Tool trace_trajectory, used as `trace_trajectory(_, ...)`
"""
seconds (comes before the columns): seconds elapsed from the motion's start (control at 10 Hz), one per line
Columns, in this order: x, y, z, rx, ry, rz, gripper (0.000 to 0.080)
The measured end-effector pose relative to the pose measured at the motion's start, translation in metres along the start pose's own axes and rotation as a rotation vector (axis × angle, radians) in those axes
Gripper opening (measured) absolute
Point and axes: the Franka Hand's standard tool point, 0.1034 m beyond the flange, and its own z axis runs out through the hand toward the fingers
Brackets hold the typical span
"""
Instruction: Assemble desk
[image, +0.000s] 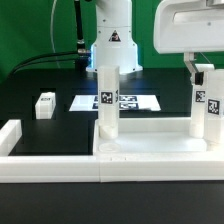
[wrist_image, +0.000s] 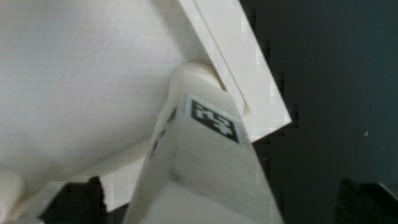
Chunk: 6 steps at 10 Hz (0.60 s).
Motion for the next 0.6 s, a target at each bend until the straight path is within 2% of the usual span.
trace_trajectory(0.4, 0.0003, 0.0030, 0.0015, -0.003, 0.003, -0.280, 0.0649)
trace_trajectory(0.6, 0.0008, 0.0051, 0.0016, -0.021, 0.001, -0.533, 0.0649)
